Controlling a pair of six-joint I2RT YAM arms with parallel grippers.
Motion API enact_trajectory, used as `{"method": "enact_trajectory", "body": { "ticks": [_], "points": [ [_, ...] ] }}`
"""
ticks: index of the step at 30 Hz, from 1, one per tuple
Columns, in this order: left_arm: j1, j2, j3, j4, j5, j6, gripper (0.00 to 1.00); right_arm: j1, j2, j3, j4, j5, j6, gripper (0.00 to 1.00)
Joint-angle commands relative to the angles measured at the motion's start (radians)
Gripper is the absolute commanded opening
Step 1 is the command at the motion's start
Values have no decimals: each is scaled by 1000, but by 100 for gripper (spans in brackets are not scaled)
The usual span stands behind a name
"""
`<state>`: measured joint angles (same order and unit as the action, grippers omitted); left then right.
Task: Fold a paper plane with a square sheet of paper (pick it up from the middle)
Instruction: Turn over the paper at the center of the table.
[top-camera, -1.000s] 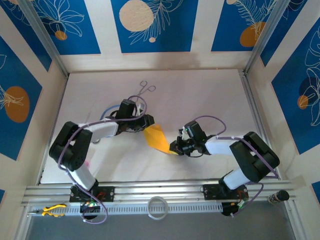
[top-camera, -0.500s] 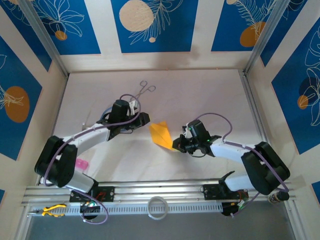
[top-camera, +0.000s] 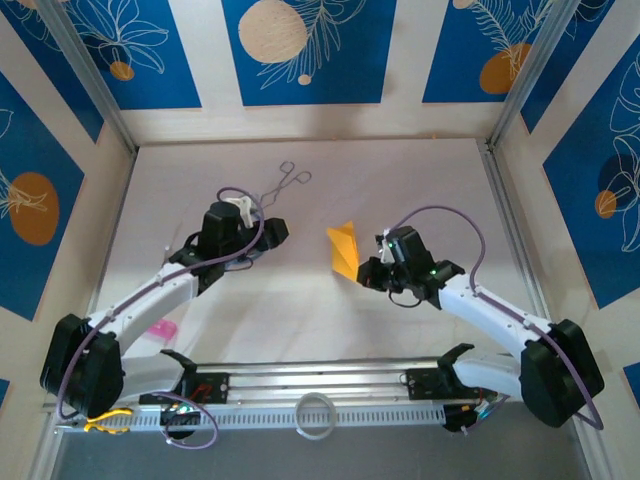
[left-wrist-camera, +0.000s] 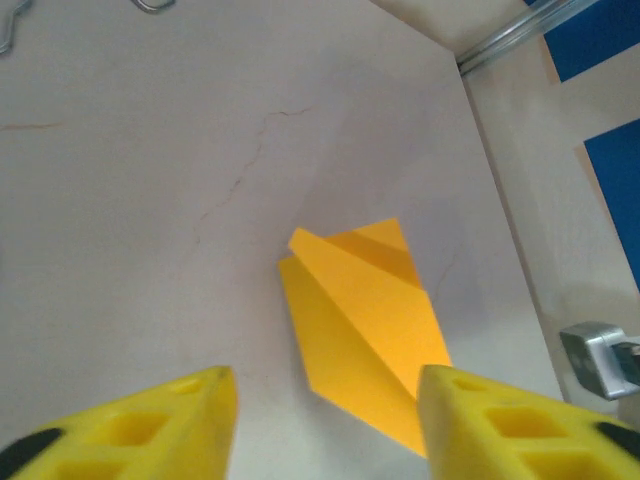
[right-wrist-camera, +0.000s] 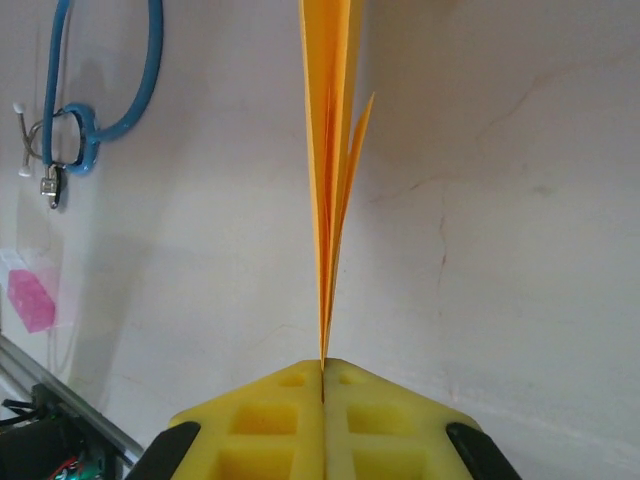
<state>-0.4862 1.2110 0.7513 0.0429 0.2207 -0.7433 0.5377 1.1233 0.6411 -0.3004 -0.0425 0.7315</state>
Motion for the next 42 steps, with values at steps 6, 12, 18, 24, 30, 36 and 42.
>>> {"method": "enact_trajectory", "body": {
  "ticks": [6,12,18,24,30,36,42],
  "points": [
    [18,-78,-43,-25,-100,41,79,-1,6,149,-266,193,-148,6],
    [24,-113,-36,-69,-168,81,92,12,32,225,-373,328,-206,6],
    [29,-123,-9,-134,-199,140,100,55,71,286,-442,497,-246,6],
    [50,-188,-54,-127,-224,105,100,156,158,355,-530,767,-264,4],
    [66,-224,-87,-131,-213,114,100,251,294,414,-610,981,-228,4],
    [69,-231,-85,-178,-248,120,100,342,446,469,-606,1027,-260,4],
    [79,-243,-83,-193,-272,117,100,387,541,490,-531,828,-349,6]
  ]
}}
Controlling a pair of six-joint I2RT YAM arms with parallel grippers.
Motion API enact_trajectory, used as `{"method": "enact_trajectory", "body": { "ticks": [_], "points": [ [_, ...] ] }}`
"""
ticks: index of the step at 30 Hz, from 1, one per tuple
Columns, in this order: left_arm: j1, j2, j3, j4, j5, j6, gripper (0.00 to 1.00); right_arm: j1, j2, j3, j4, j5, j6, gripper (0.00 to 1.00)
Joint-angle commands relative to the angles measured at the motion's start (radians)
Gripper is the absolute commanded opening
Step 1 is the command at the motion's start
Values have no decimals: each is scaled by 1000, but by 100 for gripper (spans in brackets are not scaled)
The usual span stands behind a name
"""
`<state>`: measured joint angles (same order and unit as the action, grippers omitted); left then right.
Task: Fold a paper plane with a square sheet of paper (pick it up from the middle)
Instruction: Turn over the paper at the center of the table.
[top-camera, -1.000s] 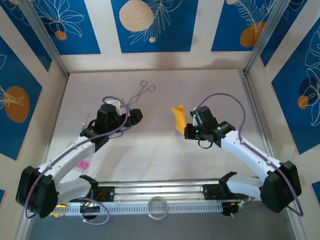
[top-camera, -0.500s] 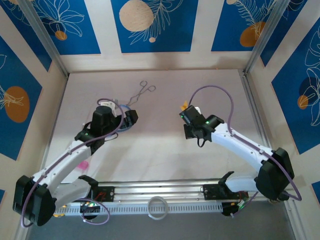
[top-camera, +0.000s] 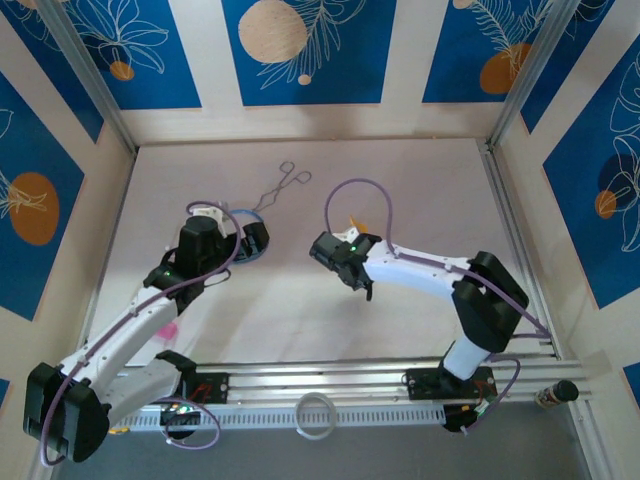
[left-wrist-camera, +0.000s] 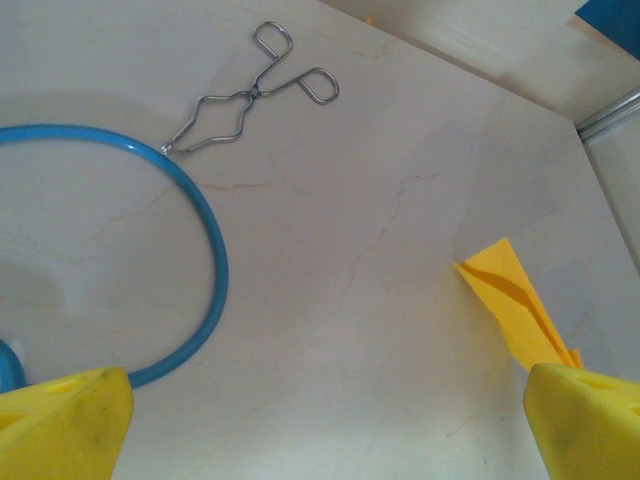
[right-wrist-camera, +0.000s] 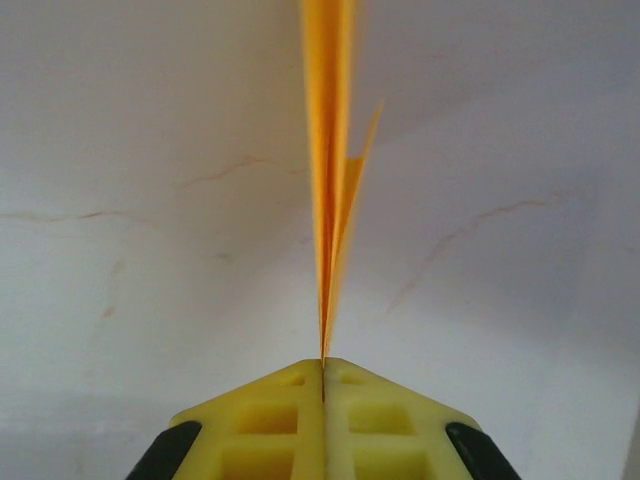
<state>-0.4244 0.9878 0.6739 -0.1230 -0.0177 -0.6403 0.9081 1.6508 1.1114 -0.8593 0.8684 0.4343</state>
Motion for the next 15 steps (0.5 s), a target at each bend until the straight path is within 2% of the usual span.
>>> {"method": "enact_trajectory", "body": {
  "ticks": [1,5,11,15],
  "points": [
    [18,-20,-5,-29,-33,14,100,21,17,17,43,-119,-65,6],
    [20,-21,-11,-28,-35,6,100,28,11,2,121,-277,-104,9],
    [22,-20,-17,-14,-13,-5,100,29,3,-16,193,-441,-133,13],
    [25,-1,3,-5,49,15,100,21,-21,-35,215,-534,-193,14]
  ]
}}
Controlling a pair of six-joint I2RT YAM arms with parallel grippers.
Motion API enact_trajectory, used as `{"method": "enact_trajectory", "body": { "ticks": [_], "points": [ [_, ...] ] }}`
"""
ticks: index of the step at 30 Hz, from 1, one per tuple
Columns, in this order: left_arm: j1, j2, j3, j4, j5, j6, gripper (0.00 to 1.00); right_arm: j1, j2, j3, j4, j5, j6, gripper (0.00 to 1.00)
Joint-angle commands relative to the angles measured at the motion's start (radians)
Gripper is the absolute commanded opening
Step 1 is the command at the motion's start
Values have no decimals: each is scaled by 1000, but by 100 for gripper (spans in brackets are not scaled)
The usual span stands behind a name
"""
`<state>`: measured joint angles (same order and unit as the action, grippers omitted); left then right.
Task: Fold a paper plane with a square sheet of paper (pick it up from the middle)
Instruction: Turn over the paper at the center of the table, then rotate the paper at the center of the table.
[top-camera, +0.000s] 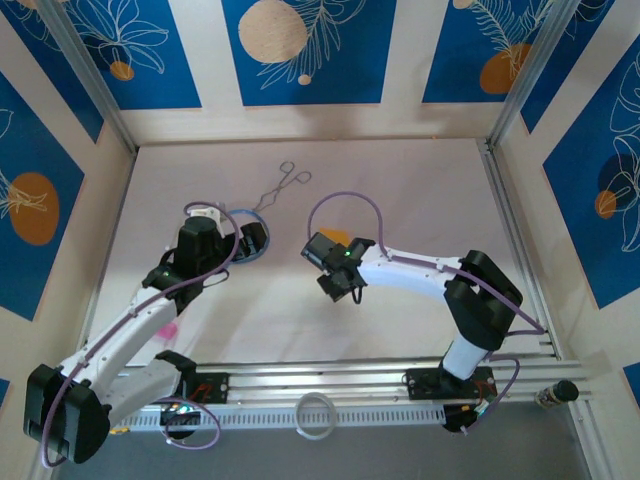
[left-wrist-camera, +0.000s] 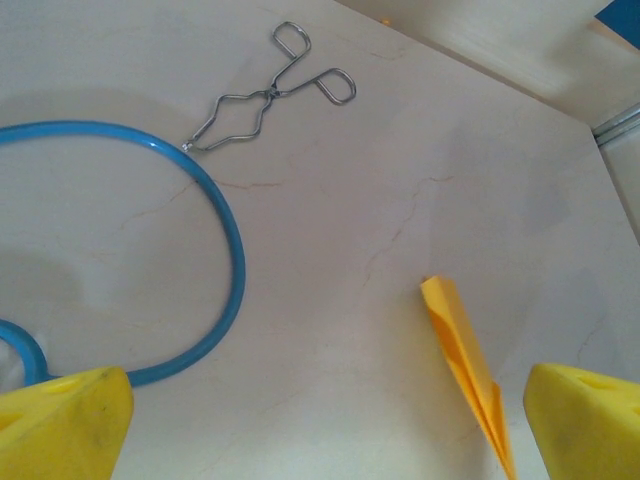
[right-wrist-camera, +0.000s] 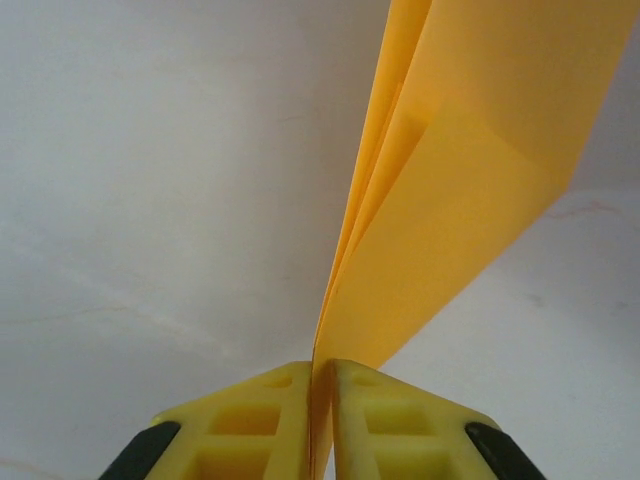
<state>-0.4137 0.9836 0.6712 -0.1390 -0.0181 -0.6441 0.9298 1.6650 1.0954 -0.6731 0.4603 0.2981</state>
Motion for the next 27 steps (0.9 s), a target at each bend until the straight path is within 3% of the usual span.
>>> {"method": "enact_trajectory", "body": {
  "ticks": [1,6,12,16,20,27],
  "points": [
    [13,13,13,11,69,23,100,-7,-43,-20,30,-149,-69,15],
    [14,65,45,21,133,19,100,-55,-89,-32,60,-317,-67,23],
    [15,87,47,31,165,3,100,-136,-153,-72,122,-438,6,25],
    [14,110,52,36,209,6,100,-260,-167,-122,197,-572,113,25],
    [14,146,65,33,247,-1,93,-364,-149,-192,343,-745,249,20],
    [15,199,58,14,273,-16,85,-379,-113,-234,415,-738,337,16]
  ]
}}
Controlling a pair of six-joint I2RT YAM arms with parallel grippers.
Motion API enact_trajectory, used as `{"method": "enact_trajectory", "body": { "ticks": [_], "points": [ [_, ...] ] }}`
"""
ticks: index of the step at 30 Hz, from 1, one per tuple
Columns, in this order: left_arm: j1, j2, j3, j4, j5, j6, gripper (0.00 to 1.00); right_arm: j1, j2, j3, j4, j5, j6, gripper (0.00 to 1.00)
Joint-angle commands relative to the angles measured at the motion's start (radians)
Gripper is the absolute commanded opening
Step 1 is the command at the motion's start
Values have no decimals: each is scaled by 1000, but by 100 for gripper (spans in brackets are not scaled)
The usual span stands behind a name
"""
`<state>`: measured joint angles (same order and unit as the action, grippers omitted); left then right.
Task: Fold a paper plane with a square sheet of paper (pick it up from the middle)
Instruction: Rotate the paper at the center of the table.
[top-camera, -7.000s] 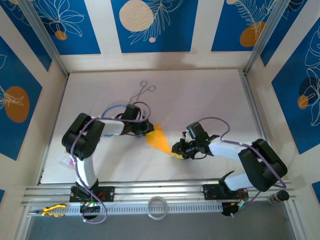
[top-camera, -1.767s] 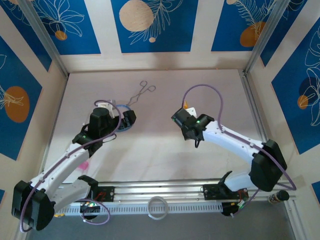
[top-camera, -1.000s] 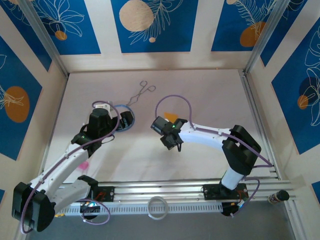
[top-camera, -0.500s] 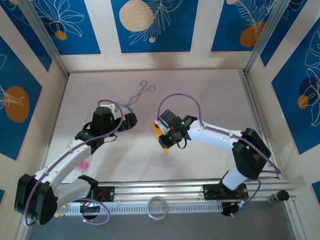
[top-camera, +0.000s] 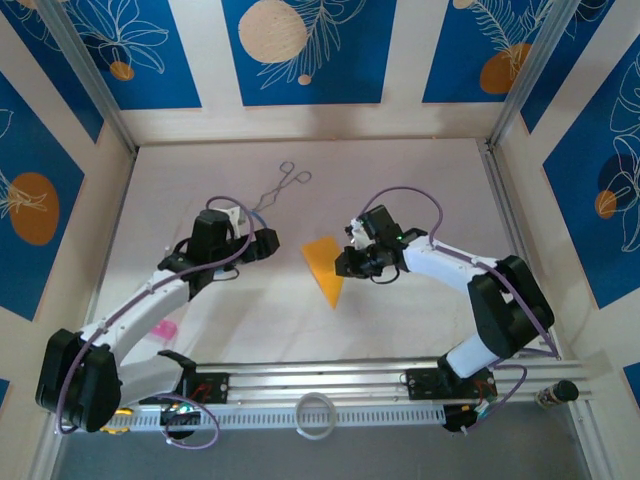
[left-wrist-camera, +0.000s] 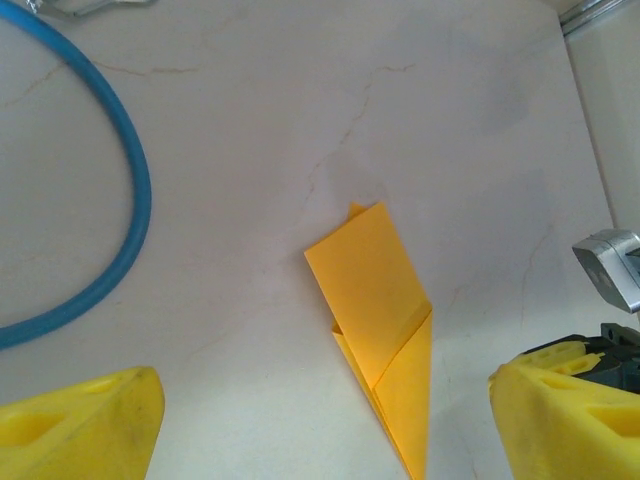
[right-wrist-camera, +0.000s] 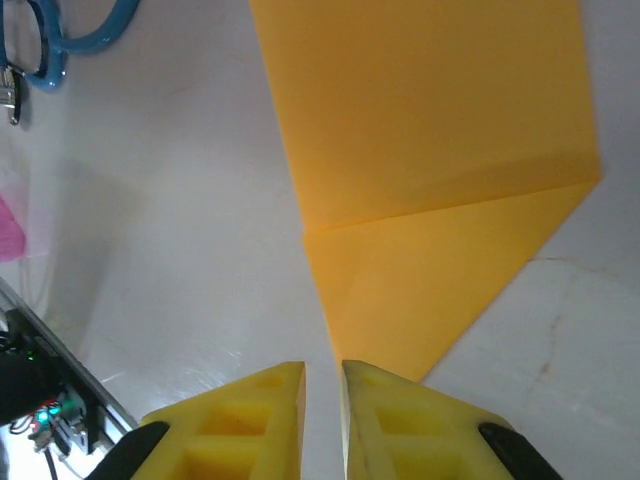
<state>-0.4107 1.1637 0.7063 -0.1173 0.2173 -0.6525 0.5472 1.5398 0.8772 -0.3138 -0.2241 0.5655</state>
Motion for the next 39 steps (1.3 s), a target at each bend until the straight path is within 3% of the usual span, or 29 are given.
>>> {"method": "enact_trajectory", "body": {
  "ticks": [1,7,27,35,39],
  "points": [
    [12,33,18,-1,42,-18,84,5,17,-22,67,-49,84,16],
    [10,164,28,94,183,-103,77,17,58,-47,137,-50,149,16],
    [9,234,25,184,247,-160,69,34,154,-23,150,-42,183,10],
    [9,283,16,241,310,-195,63,44,227,-38,143,-13,285,8],
    [7,308,8,278,340,-224,56,67,216,-57,102,85,369,7]
  ]
}}
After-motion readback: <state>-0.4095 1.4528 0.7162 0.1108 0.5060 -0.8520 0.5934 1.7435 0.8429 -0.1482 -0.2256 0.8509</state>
